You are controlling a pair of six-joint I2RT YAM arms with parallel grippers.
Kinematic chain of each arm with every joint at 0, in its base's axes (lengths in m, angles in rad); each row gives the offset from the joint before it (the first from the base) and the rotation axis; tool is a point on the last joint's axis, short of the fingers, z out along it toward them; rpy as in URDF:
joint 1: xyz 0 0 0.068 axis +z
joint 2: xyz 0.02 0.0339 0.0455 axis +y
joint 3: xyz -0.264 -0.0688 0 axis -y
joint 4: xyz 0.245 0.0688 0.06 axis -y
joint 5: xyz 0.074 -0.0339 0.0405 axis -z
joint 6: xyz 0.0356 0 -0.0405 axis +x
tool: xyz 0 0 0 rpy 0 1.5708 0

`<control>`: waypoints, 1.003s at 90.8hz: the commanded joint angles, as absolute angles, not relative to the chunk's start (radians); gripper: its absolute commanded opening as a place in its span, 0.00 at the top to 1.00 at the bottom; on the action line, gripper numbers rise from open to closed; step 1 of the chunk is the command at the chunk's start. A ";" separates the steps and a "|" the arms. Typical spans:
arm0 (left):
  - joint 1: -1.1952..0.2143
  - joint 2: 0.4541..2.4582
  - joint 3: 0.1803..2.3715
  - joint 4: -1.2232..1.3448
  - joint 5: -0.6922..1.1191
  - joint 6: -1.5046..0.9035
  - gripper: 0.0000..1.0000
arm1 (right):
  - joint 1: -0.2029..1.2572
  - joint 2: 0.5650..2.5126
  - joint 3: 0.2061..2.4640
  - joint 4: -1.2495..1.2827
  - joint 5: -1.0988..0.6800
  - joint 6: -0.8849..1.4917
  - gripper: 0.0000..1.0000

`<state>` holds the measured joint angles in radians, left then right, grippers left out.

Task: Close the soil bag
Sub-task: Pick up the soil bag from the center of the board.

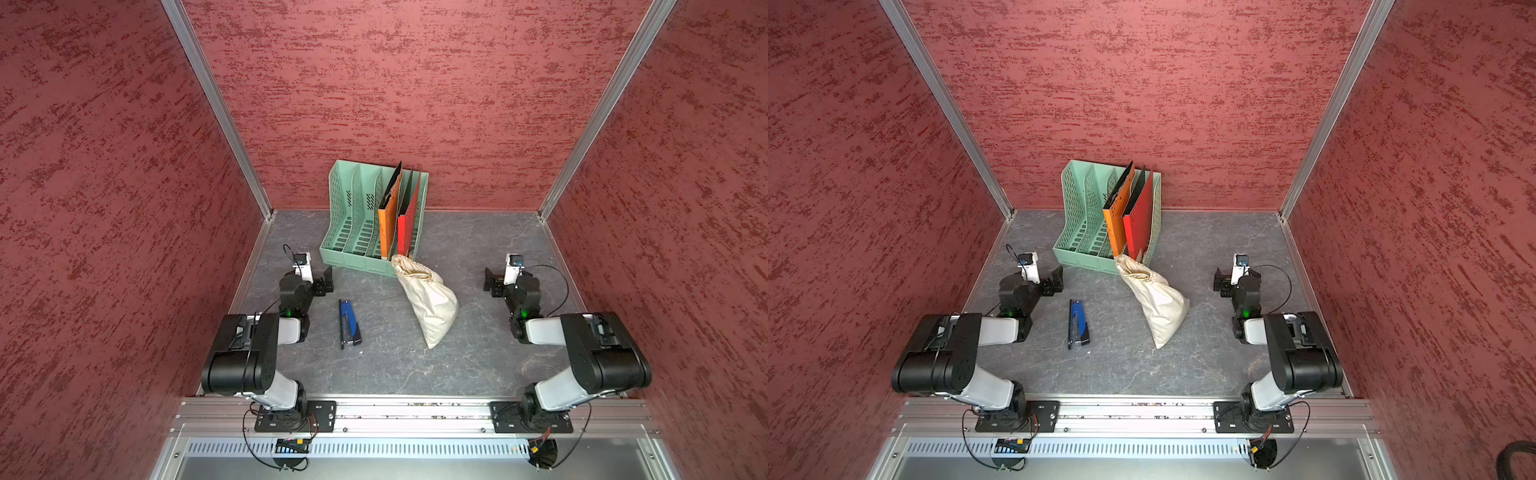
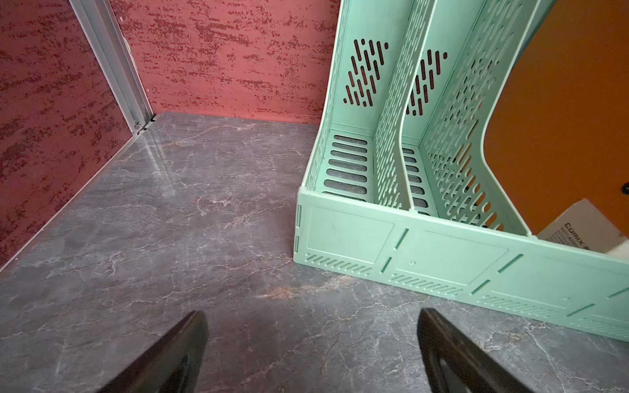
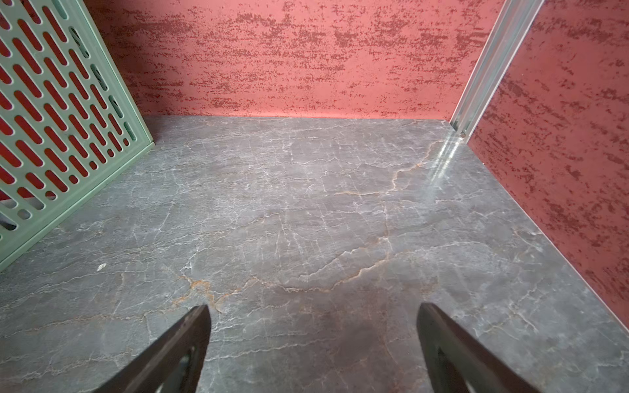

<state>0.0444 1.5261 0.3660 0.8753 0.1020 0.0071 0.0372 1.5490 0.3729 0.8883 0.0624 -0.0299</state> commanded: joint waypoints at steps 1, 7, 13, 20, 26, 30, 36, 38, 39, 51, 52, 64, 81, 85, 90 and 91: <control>0.042 1.525 0.380 0.885 0.095 0.017 0.00 | 0.030 1.547 0.383 0.917 0.049 -0.020 0.01; 0.042 1.525 0.380 0.885 0.095 0.017 0.00 | 0.030 1.548 0.383 0.918 0.049 -0.019 0.01; 0.042 1.525 0.380 0.885 0.097 0.017 0.00 | 0.030 1.548 0.383 0.918 0.049 -0.020 0.02; 0.042 1.525 0.381 0.885 0.097 0.017 0.00 | 0.030 1.547 0.383 0.918 0.049 -0.020 0.02; 0.043 1.525 0.381 0.885 0.097 0.018 0.00 | 0.031 1.547 0.384 0.917 0.048 -0.019 0.01; 0.041 1.526 0.381 0.885 0.096 0.017 0.00 | 0.030 1.547 0.384 0.918 0.049 -0.020 0.01; 0.041 1.525 0.381 0.886 0.096 0.017 0.00 | 0.031 1.547 0.382 0.918 0.049 -0.020 0.01; 0.041 1.525 0.381 0.885 0.096 0.018 0.00 | 0.030 1.547 0.383 0.918 0.049 -0.019 0.02; 0.041 1.526 0.380 0.885 0.096 0.017 0.00 | 0.030 1.547 0.383 0.917 0.048 -0.019 0.02; 0.043 1.525 0.381 0.885 0.097 0.017 0.00 | 0.030 1.547 0.383 0.917 0.049 -0.019 0.02; 0.042 1.525 0.381 0.886 0.098 0.017 0.00 | 0.030 1.547 0.383 0.917 0.048 -0.019 0.02; 0.044 1.526 0.380 0.885 0.100 0.015 0.00 | 0.030 1.547 0.383 0.916 0.048 -0.019 0.02; 0.043 1.523 0.386 0.873 0.094 0.016 0.00 | 0.031 1.543 0.383 0.917 0.053 -0.017 0.01; 0.043 1.508 0.402 0.827 0.086 0.013 0.00 | 0.030 1.534 0.388 0.901 0.076 -0.010 0.02; 0.043 1.493 0.415 0.791 0.068 0.005 0.00 | 0.030 1.512 0.400 0.865 0.107 0.005 0.02; 0.043 1.487 0.420 0.777 0.062 0.003 0.00 | 0.030 1.507 0.403 0.856 0.112 0.005 0.01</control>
